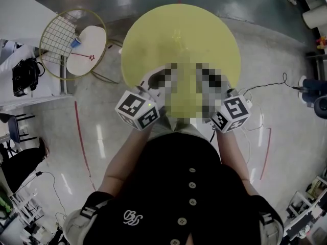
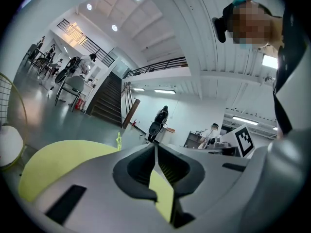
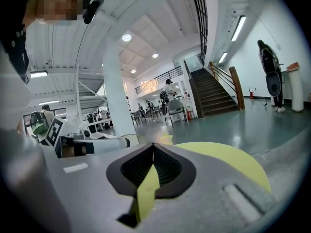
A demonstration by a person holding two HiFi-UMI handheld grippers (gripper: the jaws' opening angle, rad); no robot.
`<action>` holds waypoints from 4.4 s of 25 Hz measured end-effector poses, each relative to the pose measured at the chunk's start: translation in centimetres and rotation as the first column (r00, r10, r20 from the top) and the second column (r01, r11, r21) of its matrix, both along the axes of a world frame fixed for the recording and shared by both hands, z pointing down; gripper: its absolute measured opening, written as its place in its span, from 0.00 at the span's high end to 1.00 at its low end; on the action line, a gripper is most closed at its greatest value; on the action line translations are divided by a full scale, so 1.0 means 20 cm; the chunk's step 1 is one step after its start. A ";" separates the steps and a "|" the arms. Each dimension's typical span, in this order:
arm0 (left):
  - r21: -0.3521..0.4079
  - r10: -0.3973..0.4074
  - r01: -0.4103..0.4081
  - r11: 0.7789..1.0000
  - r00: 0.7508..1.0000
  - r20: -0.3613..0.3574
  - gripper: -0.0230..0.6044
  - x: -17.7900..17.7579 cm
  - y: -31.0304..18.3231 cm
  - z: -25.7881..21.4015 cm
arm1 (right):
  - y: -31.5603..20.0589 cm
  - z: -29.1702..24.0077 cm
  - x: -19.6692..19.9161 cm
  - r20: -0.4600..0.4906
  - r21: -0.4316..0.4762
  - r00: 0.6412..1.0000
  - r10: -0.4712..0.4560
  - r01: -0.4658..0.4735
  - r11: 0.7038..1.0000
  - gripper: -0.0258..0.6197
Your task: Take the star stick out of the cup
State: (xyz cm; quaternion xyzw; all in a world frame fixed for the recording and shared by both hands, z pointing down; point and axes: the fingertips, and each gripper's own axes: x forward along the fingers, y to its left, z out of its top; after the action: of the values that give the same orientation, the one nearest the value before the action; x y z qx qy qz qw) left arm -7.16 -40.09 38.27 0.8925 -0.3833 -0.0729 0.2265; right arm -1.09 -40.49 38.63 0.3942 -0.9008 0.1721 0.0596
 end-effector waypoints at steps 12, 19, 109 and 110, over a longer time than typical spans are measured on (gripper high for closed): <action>-0.076 0.038 -0.039 0.996 0.999 -0.019 0.92 -0.08 -0.19 0.14 | -0.20 0.10 -0.14 -0.051 -0.046 0.998 -0.021 0.018 0.999 0.95; -0.118 0.046 -0.051 0.992 0.998 -0.048 0.92 -0.13 -0.28 0.23 | -0.30 0.17 -0.17 -0.099 -0.075 0.995 -0.011 0.003 0.997 0.95; 0.024 -0.090 0.090 0.996 0.996 0.004 0.92 0.17 0.05 -0.04 | -0.13 -0.05 0.14 -0.123 0.128 0.991 -0.057 0.073 0.989 0.93; 0.033 -0.095 0.094 0.995 0.996 0.005 0.92 0.17 0.08 -0.05 | -0.11 -0.07 0.15 -0.118 0.141 0.991 -0.060 0.076 0.987 0.93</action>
State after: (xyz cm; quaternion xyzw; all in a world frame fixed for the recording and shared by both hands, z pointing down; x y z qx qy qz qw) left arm -3.77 -38.42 37.26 0.8771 -0.4246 -0.0871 0.2069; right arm 1.85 -42.68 37.29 0.3757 -0.9190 0.0811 0.0875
